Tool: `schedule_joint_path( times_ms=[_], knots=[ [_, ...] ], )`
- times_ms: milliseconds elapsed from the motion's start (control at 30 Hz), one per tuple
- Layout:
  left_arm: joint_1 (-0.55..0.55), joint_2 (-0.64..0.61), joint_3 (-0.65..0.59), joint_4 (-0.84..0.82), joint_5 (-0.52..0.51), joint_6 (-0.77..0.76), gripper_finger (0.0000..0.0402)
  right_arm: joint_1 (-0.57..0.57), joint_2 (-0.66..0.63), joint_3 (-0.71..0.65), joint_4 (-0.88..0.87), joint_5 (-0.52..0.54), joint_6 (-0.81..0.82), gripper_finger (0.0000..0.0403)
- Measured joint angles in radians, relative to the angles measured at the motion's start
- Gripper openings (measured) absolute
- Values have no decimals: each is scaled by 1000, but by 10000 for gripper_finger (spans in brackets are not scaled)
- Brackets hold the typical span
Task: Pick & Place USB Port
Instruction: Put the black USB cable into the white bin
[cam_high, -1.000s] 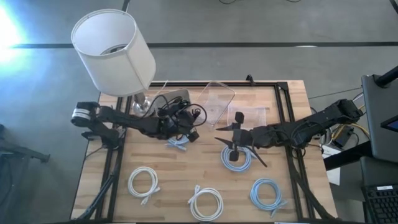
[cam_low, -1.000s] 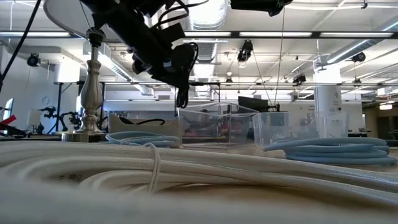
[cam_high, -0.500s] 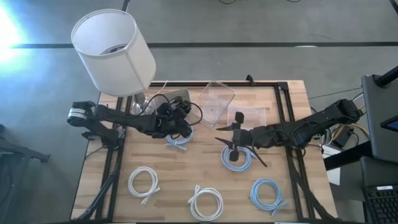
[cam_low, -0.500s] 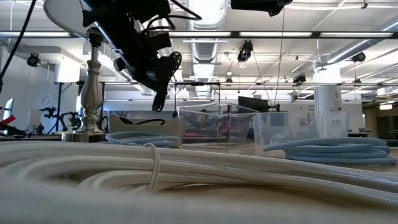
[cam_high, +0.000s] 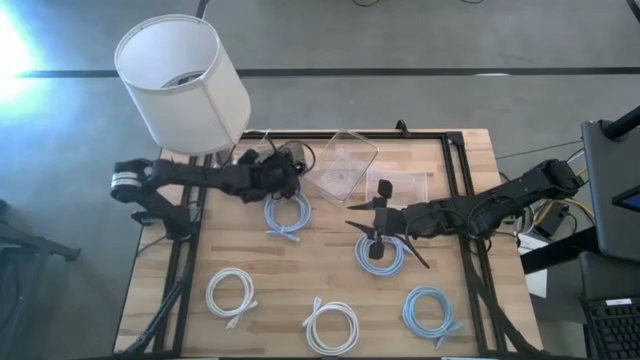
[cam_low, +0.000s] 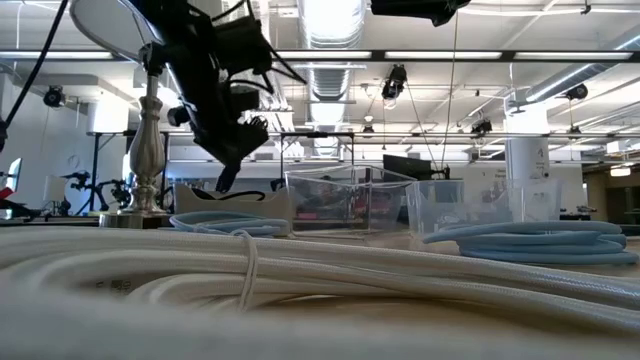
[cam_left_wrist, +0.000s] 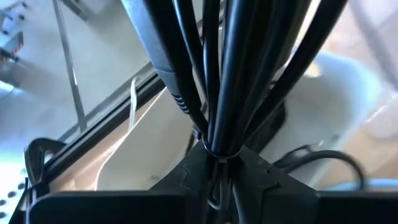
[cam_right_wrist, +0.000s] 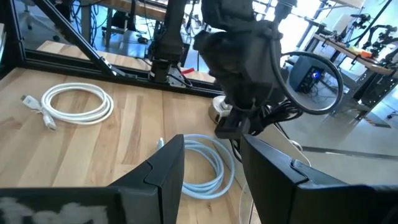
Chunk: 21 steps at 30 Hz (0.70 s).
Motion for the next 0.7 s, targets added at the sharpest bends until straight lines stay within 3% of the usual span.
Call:
schedule_joint_path(
  times_ms=[433, 700],
  knots=[
    [60, 1, -103, 13, 25, -27, 52, 0, 0, 0, 0, 0, -26, 155],
    [66, 1, -135, 62, 29, -31, 77, 0, 0, 0, 0, -13, -26, 155]
  ],
)
